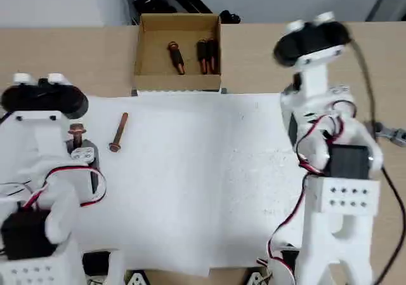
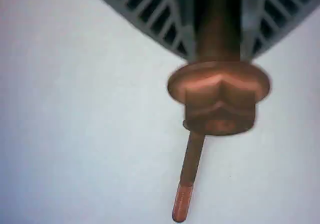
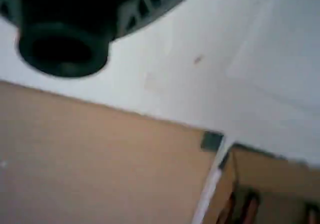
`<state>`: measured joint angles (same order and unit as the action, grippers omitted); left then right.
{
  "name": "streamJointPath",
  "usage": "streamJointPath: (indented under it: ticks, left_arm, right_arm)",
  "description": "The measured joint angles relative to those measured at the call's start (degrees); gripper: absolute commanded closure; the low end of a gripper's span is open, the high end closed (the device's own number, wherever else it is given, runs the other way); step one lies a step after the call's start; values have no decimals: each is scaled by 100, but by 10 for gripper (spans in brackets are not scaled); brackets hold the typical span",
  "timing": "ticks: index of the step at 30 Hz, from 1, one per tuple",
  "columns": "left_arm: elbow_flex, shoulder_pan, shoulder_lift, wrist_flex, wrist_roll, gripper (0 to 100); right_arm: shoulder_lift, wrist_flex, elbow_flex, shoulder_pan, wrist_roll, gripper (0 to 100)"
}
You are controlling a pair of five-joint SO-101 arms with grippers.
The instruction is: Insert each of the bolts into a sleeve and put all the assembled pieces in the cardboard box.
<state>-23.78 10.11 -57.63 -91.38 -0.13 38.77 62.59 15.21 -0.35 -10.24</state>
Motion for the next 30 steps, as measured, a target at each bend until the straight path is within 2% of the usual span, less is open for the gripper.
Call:
streamJointPath:
  ticks: [8, 10, 14, 18, 21, 26, 30]
  left_arm:
    - [-369, 0, 9, 1266, 26, 995]
    - [-369, 0, 9, 1591, 246, 995]
    - [-369, 0, 9, 2295, 633, 995]
    - [-369, 0, 193, 2936, 695, 995]
    - [-369, -44, 527, 3235, 695, 995]
    - [-88, -413, 1099, 3367, 730, 995]
    - [695, -536, 1574, 3367, 1037, 995]
  right_arm:
    - [123, 9, -1055, -35, 2163, 991]
    - [123, 176, -1196, -114, 2418, 991]
    - [123, 774, -1319, -905, 2453, 991]
    - [132, 809, -1204, -1899, 2233, 991]
    - [123, 316, -765, -2514, 1925, 994]
    - [123, -897, 167, -3024, 1538, 995]
    - [44, -1618, 545, -3095, 1169, 995]
